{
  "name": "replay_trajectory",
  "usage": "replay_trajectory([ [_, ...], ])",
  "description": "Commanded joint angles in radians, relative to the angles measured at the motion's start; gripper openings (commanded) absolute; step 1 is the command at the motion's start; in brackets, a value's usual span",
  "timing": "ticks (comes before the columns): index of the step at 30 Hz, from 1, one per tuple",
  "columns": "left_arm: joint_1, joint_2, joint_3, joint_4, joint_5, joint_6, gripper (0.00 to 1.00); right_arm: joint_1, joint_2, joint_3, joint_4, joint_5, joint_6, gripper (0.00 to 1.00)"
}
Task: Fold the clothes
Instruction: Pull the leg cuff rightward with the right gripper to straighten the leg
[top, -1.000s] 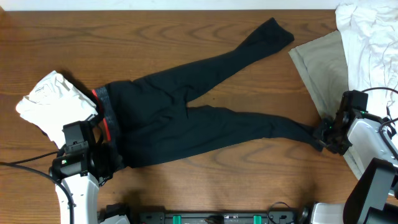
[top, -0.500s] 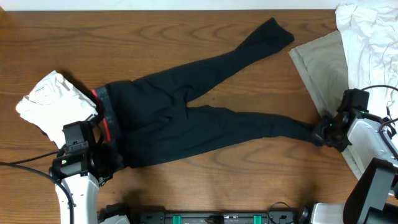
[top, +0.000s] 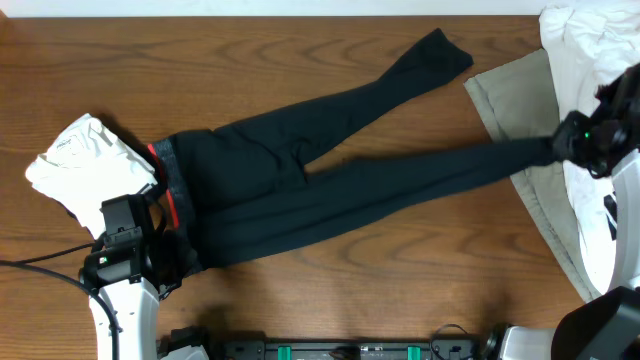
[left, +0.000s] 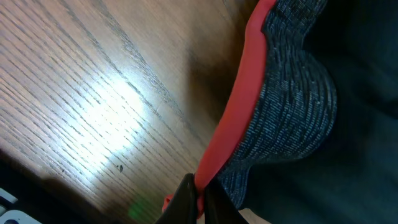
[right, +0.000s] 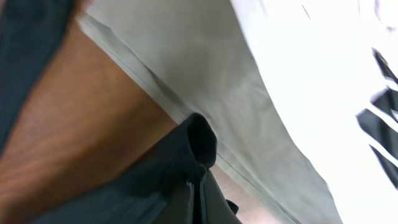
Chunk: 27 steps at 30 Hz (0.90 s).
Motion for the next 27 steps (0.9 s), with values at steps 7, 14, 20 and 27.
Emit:
replay_trajectory([
  [7,0.007,-0.001,-0.002,-0.003,-0.008,0.018,0.06,-0.035,0.0,-0.003,-0.119,0.269,-0.032,0.01],
  [14,0.007,-0.001,-0.002,-0.011,-0.009,0.018,0.06,-0.036,0.0,-0.003,-0.141,0.299,-0.032,0.04],
  [20,0.007,-0.001,-0.002,-0.011,-0.009,0.018,0.06,-0.036,0.0,-0.003,-0.147,0.302,-0.032,0.22],
  [27,0.007,-0.001,-0.002,-0.01,-0.009,0.018,0.06,-0.036,0.0,-0.003,-0.146,0.296,-0.032,0.27],
])
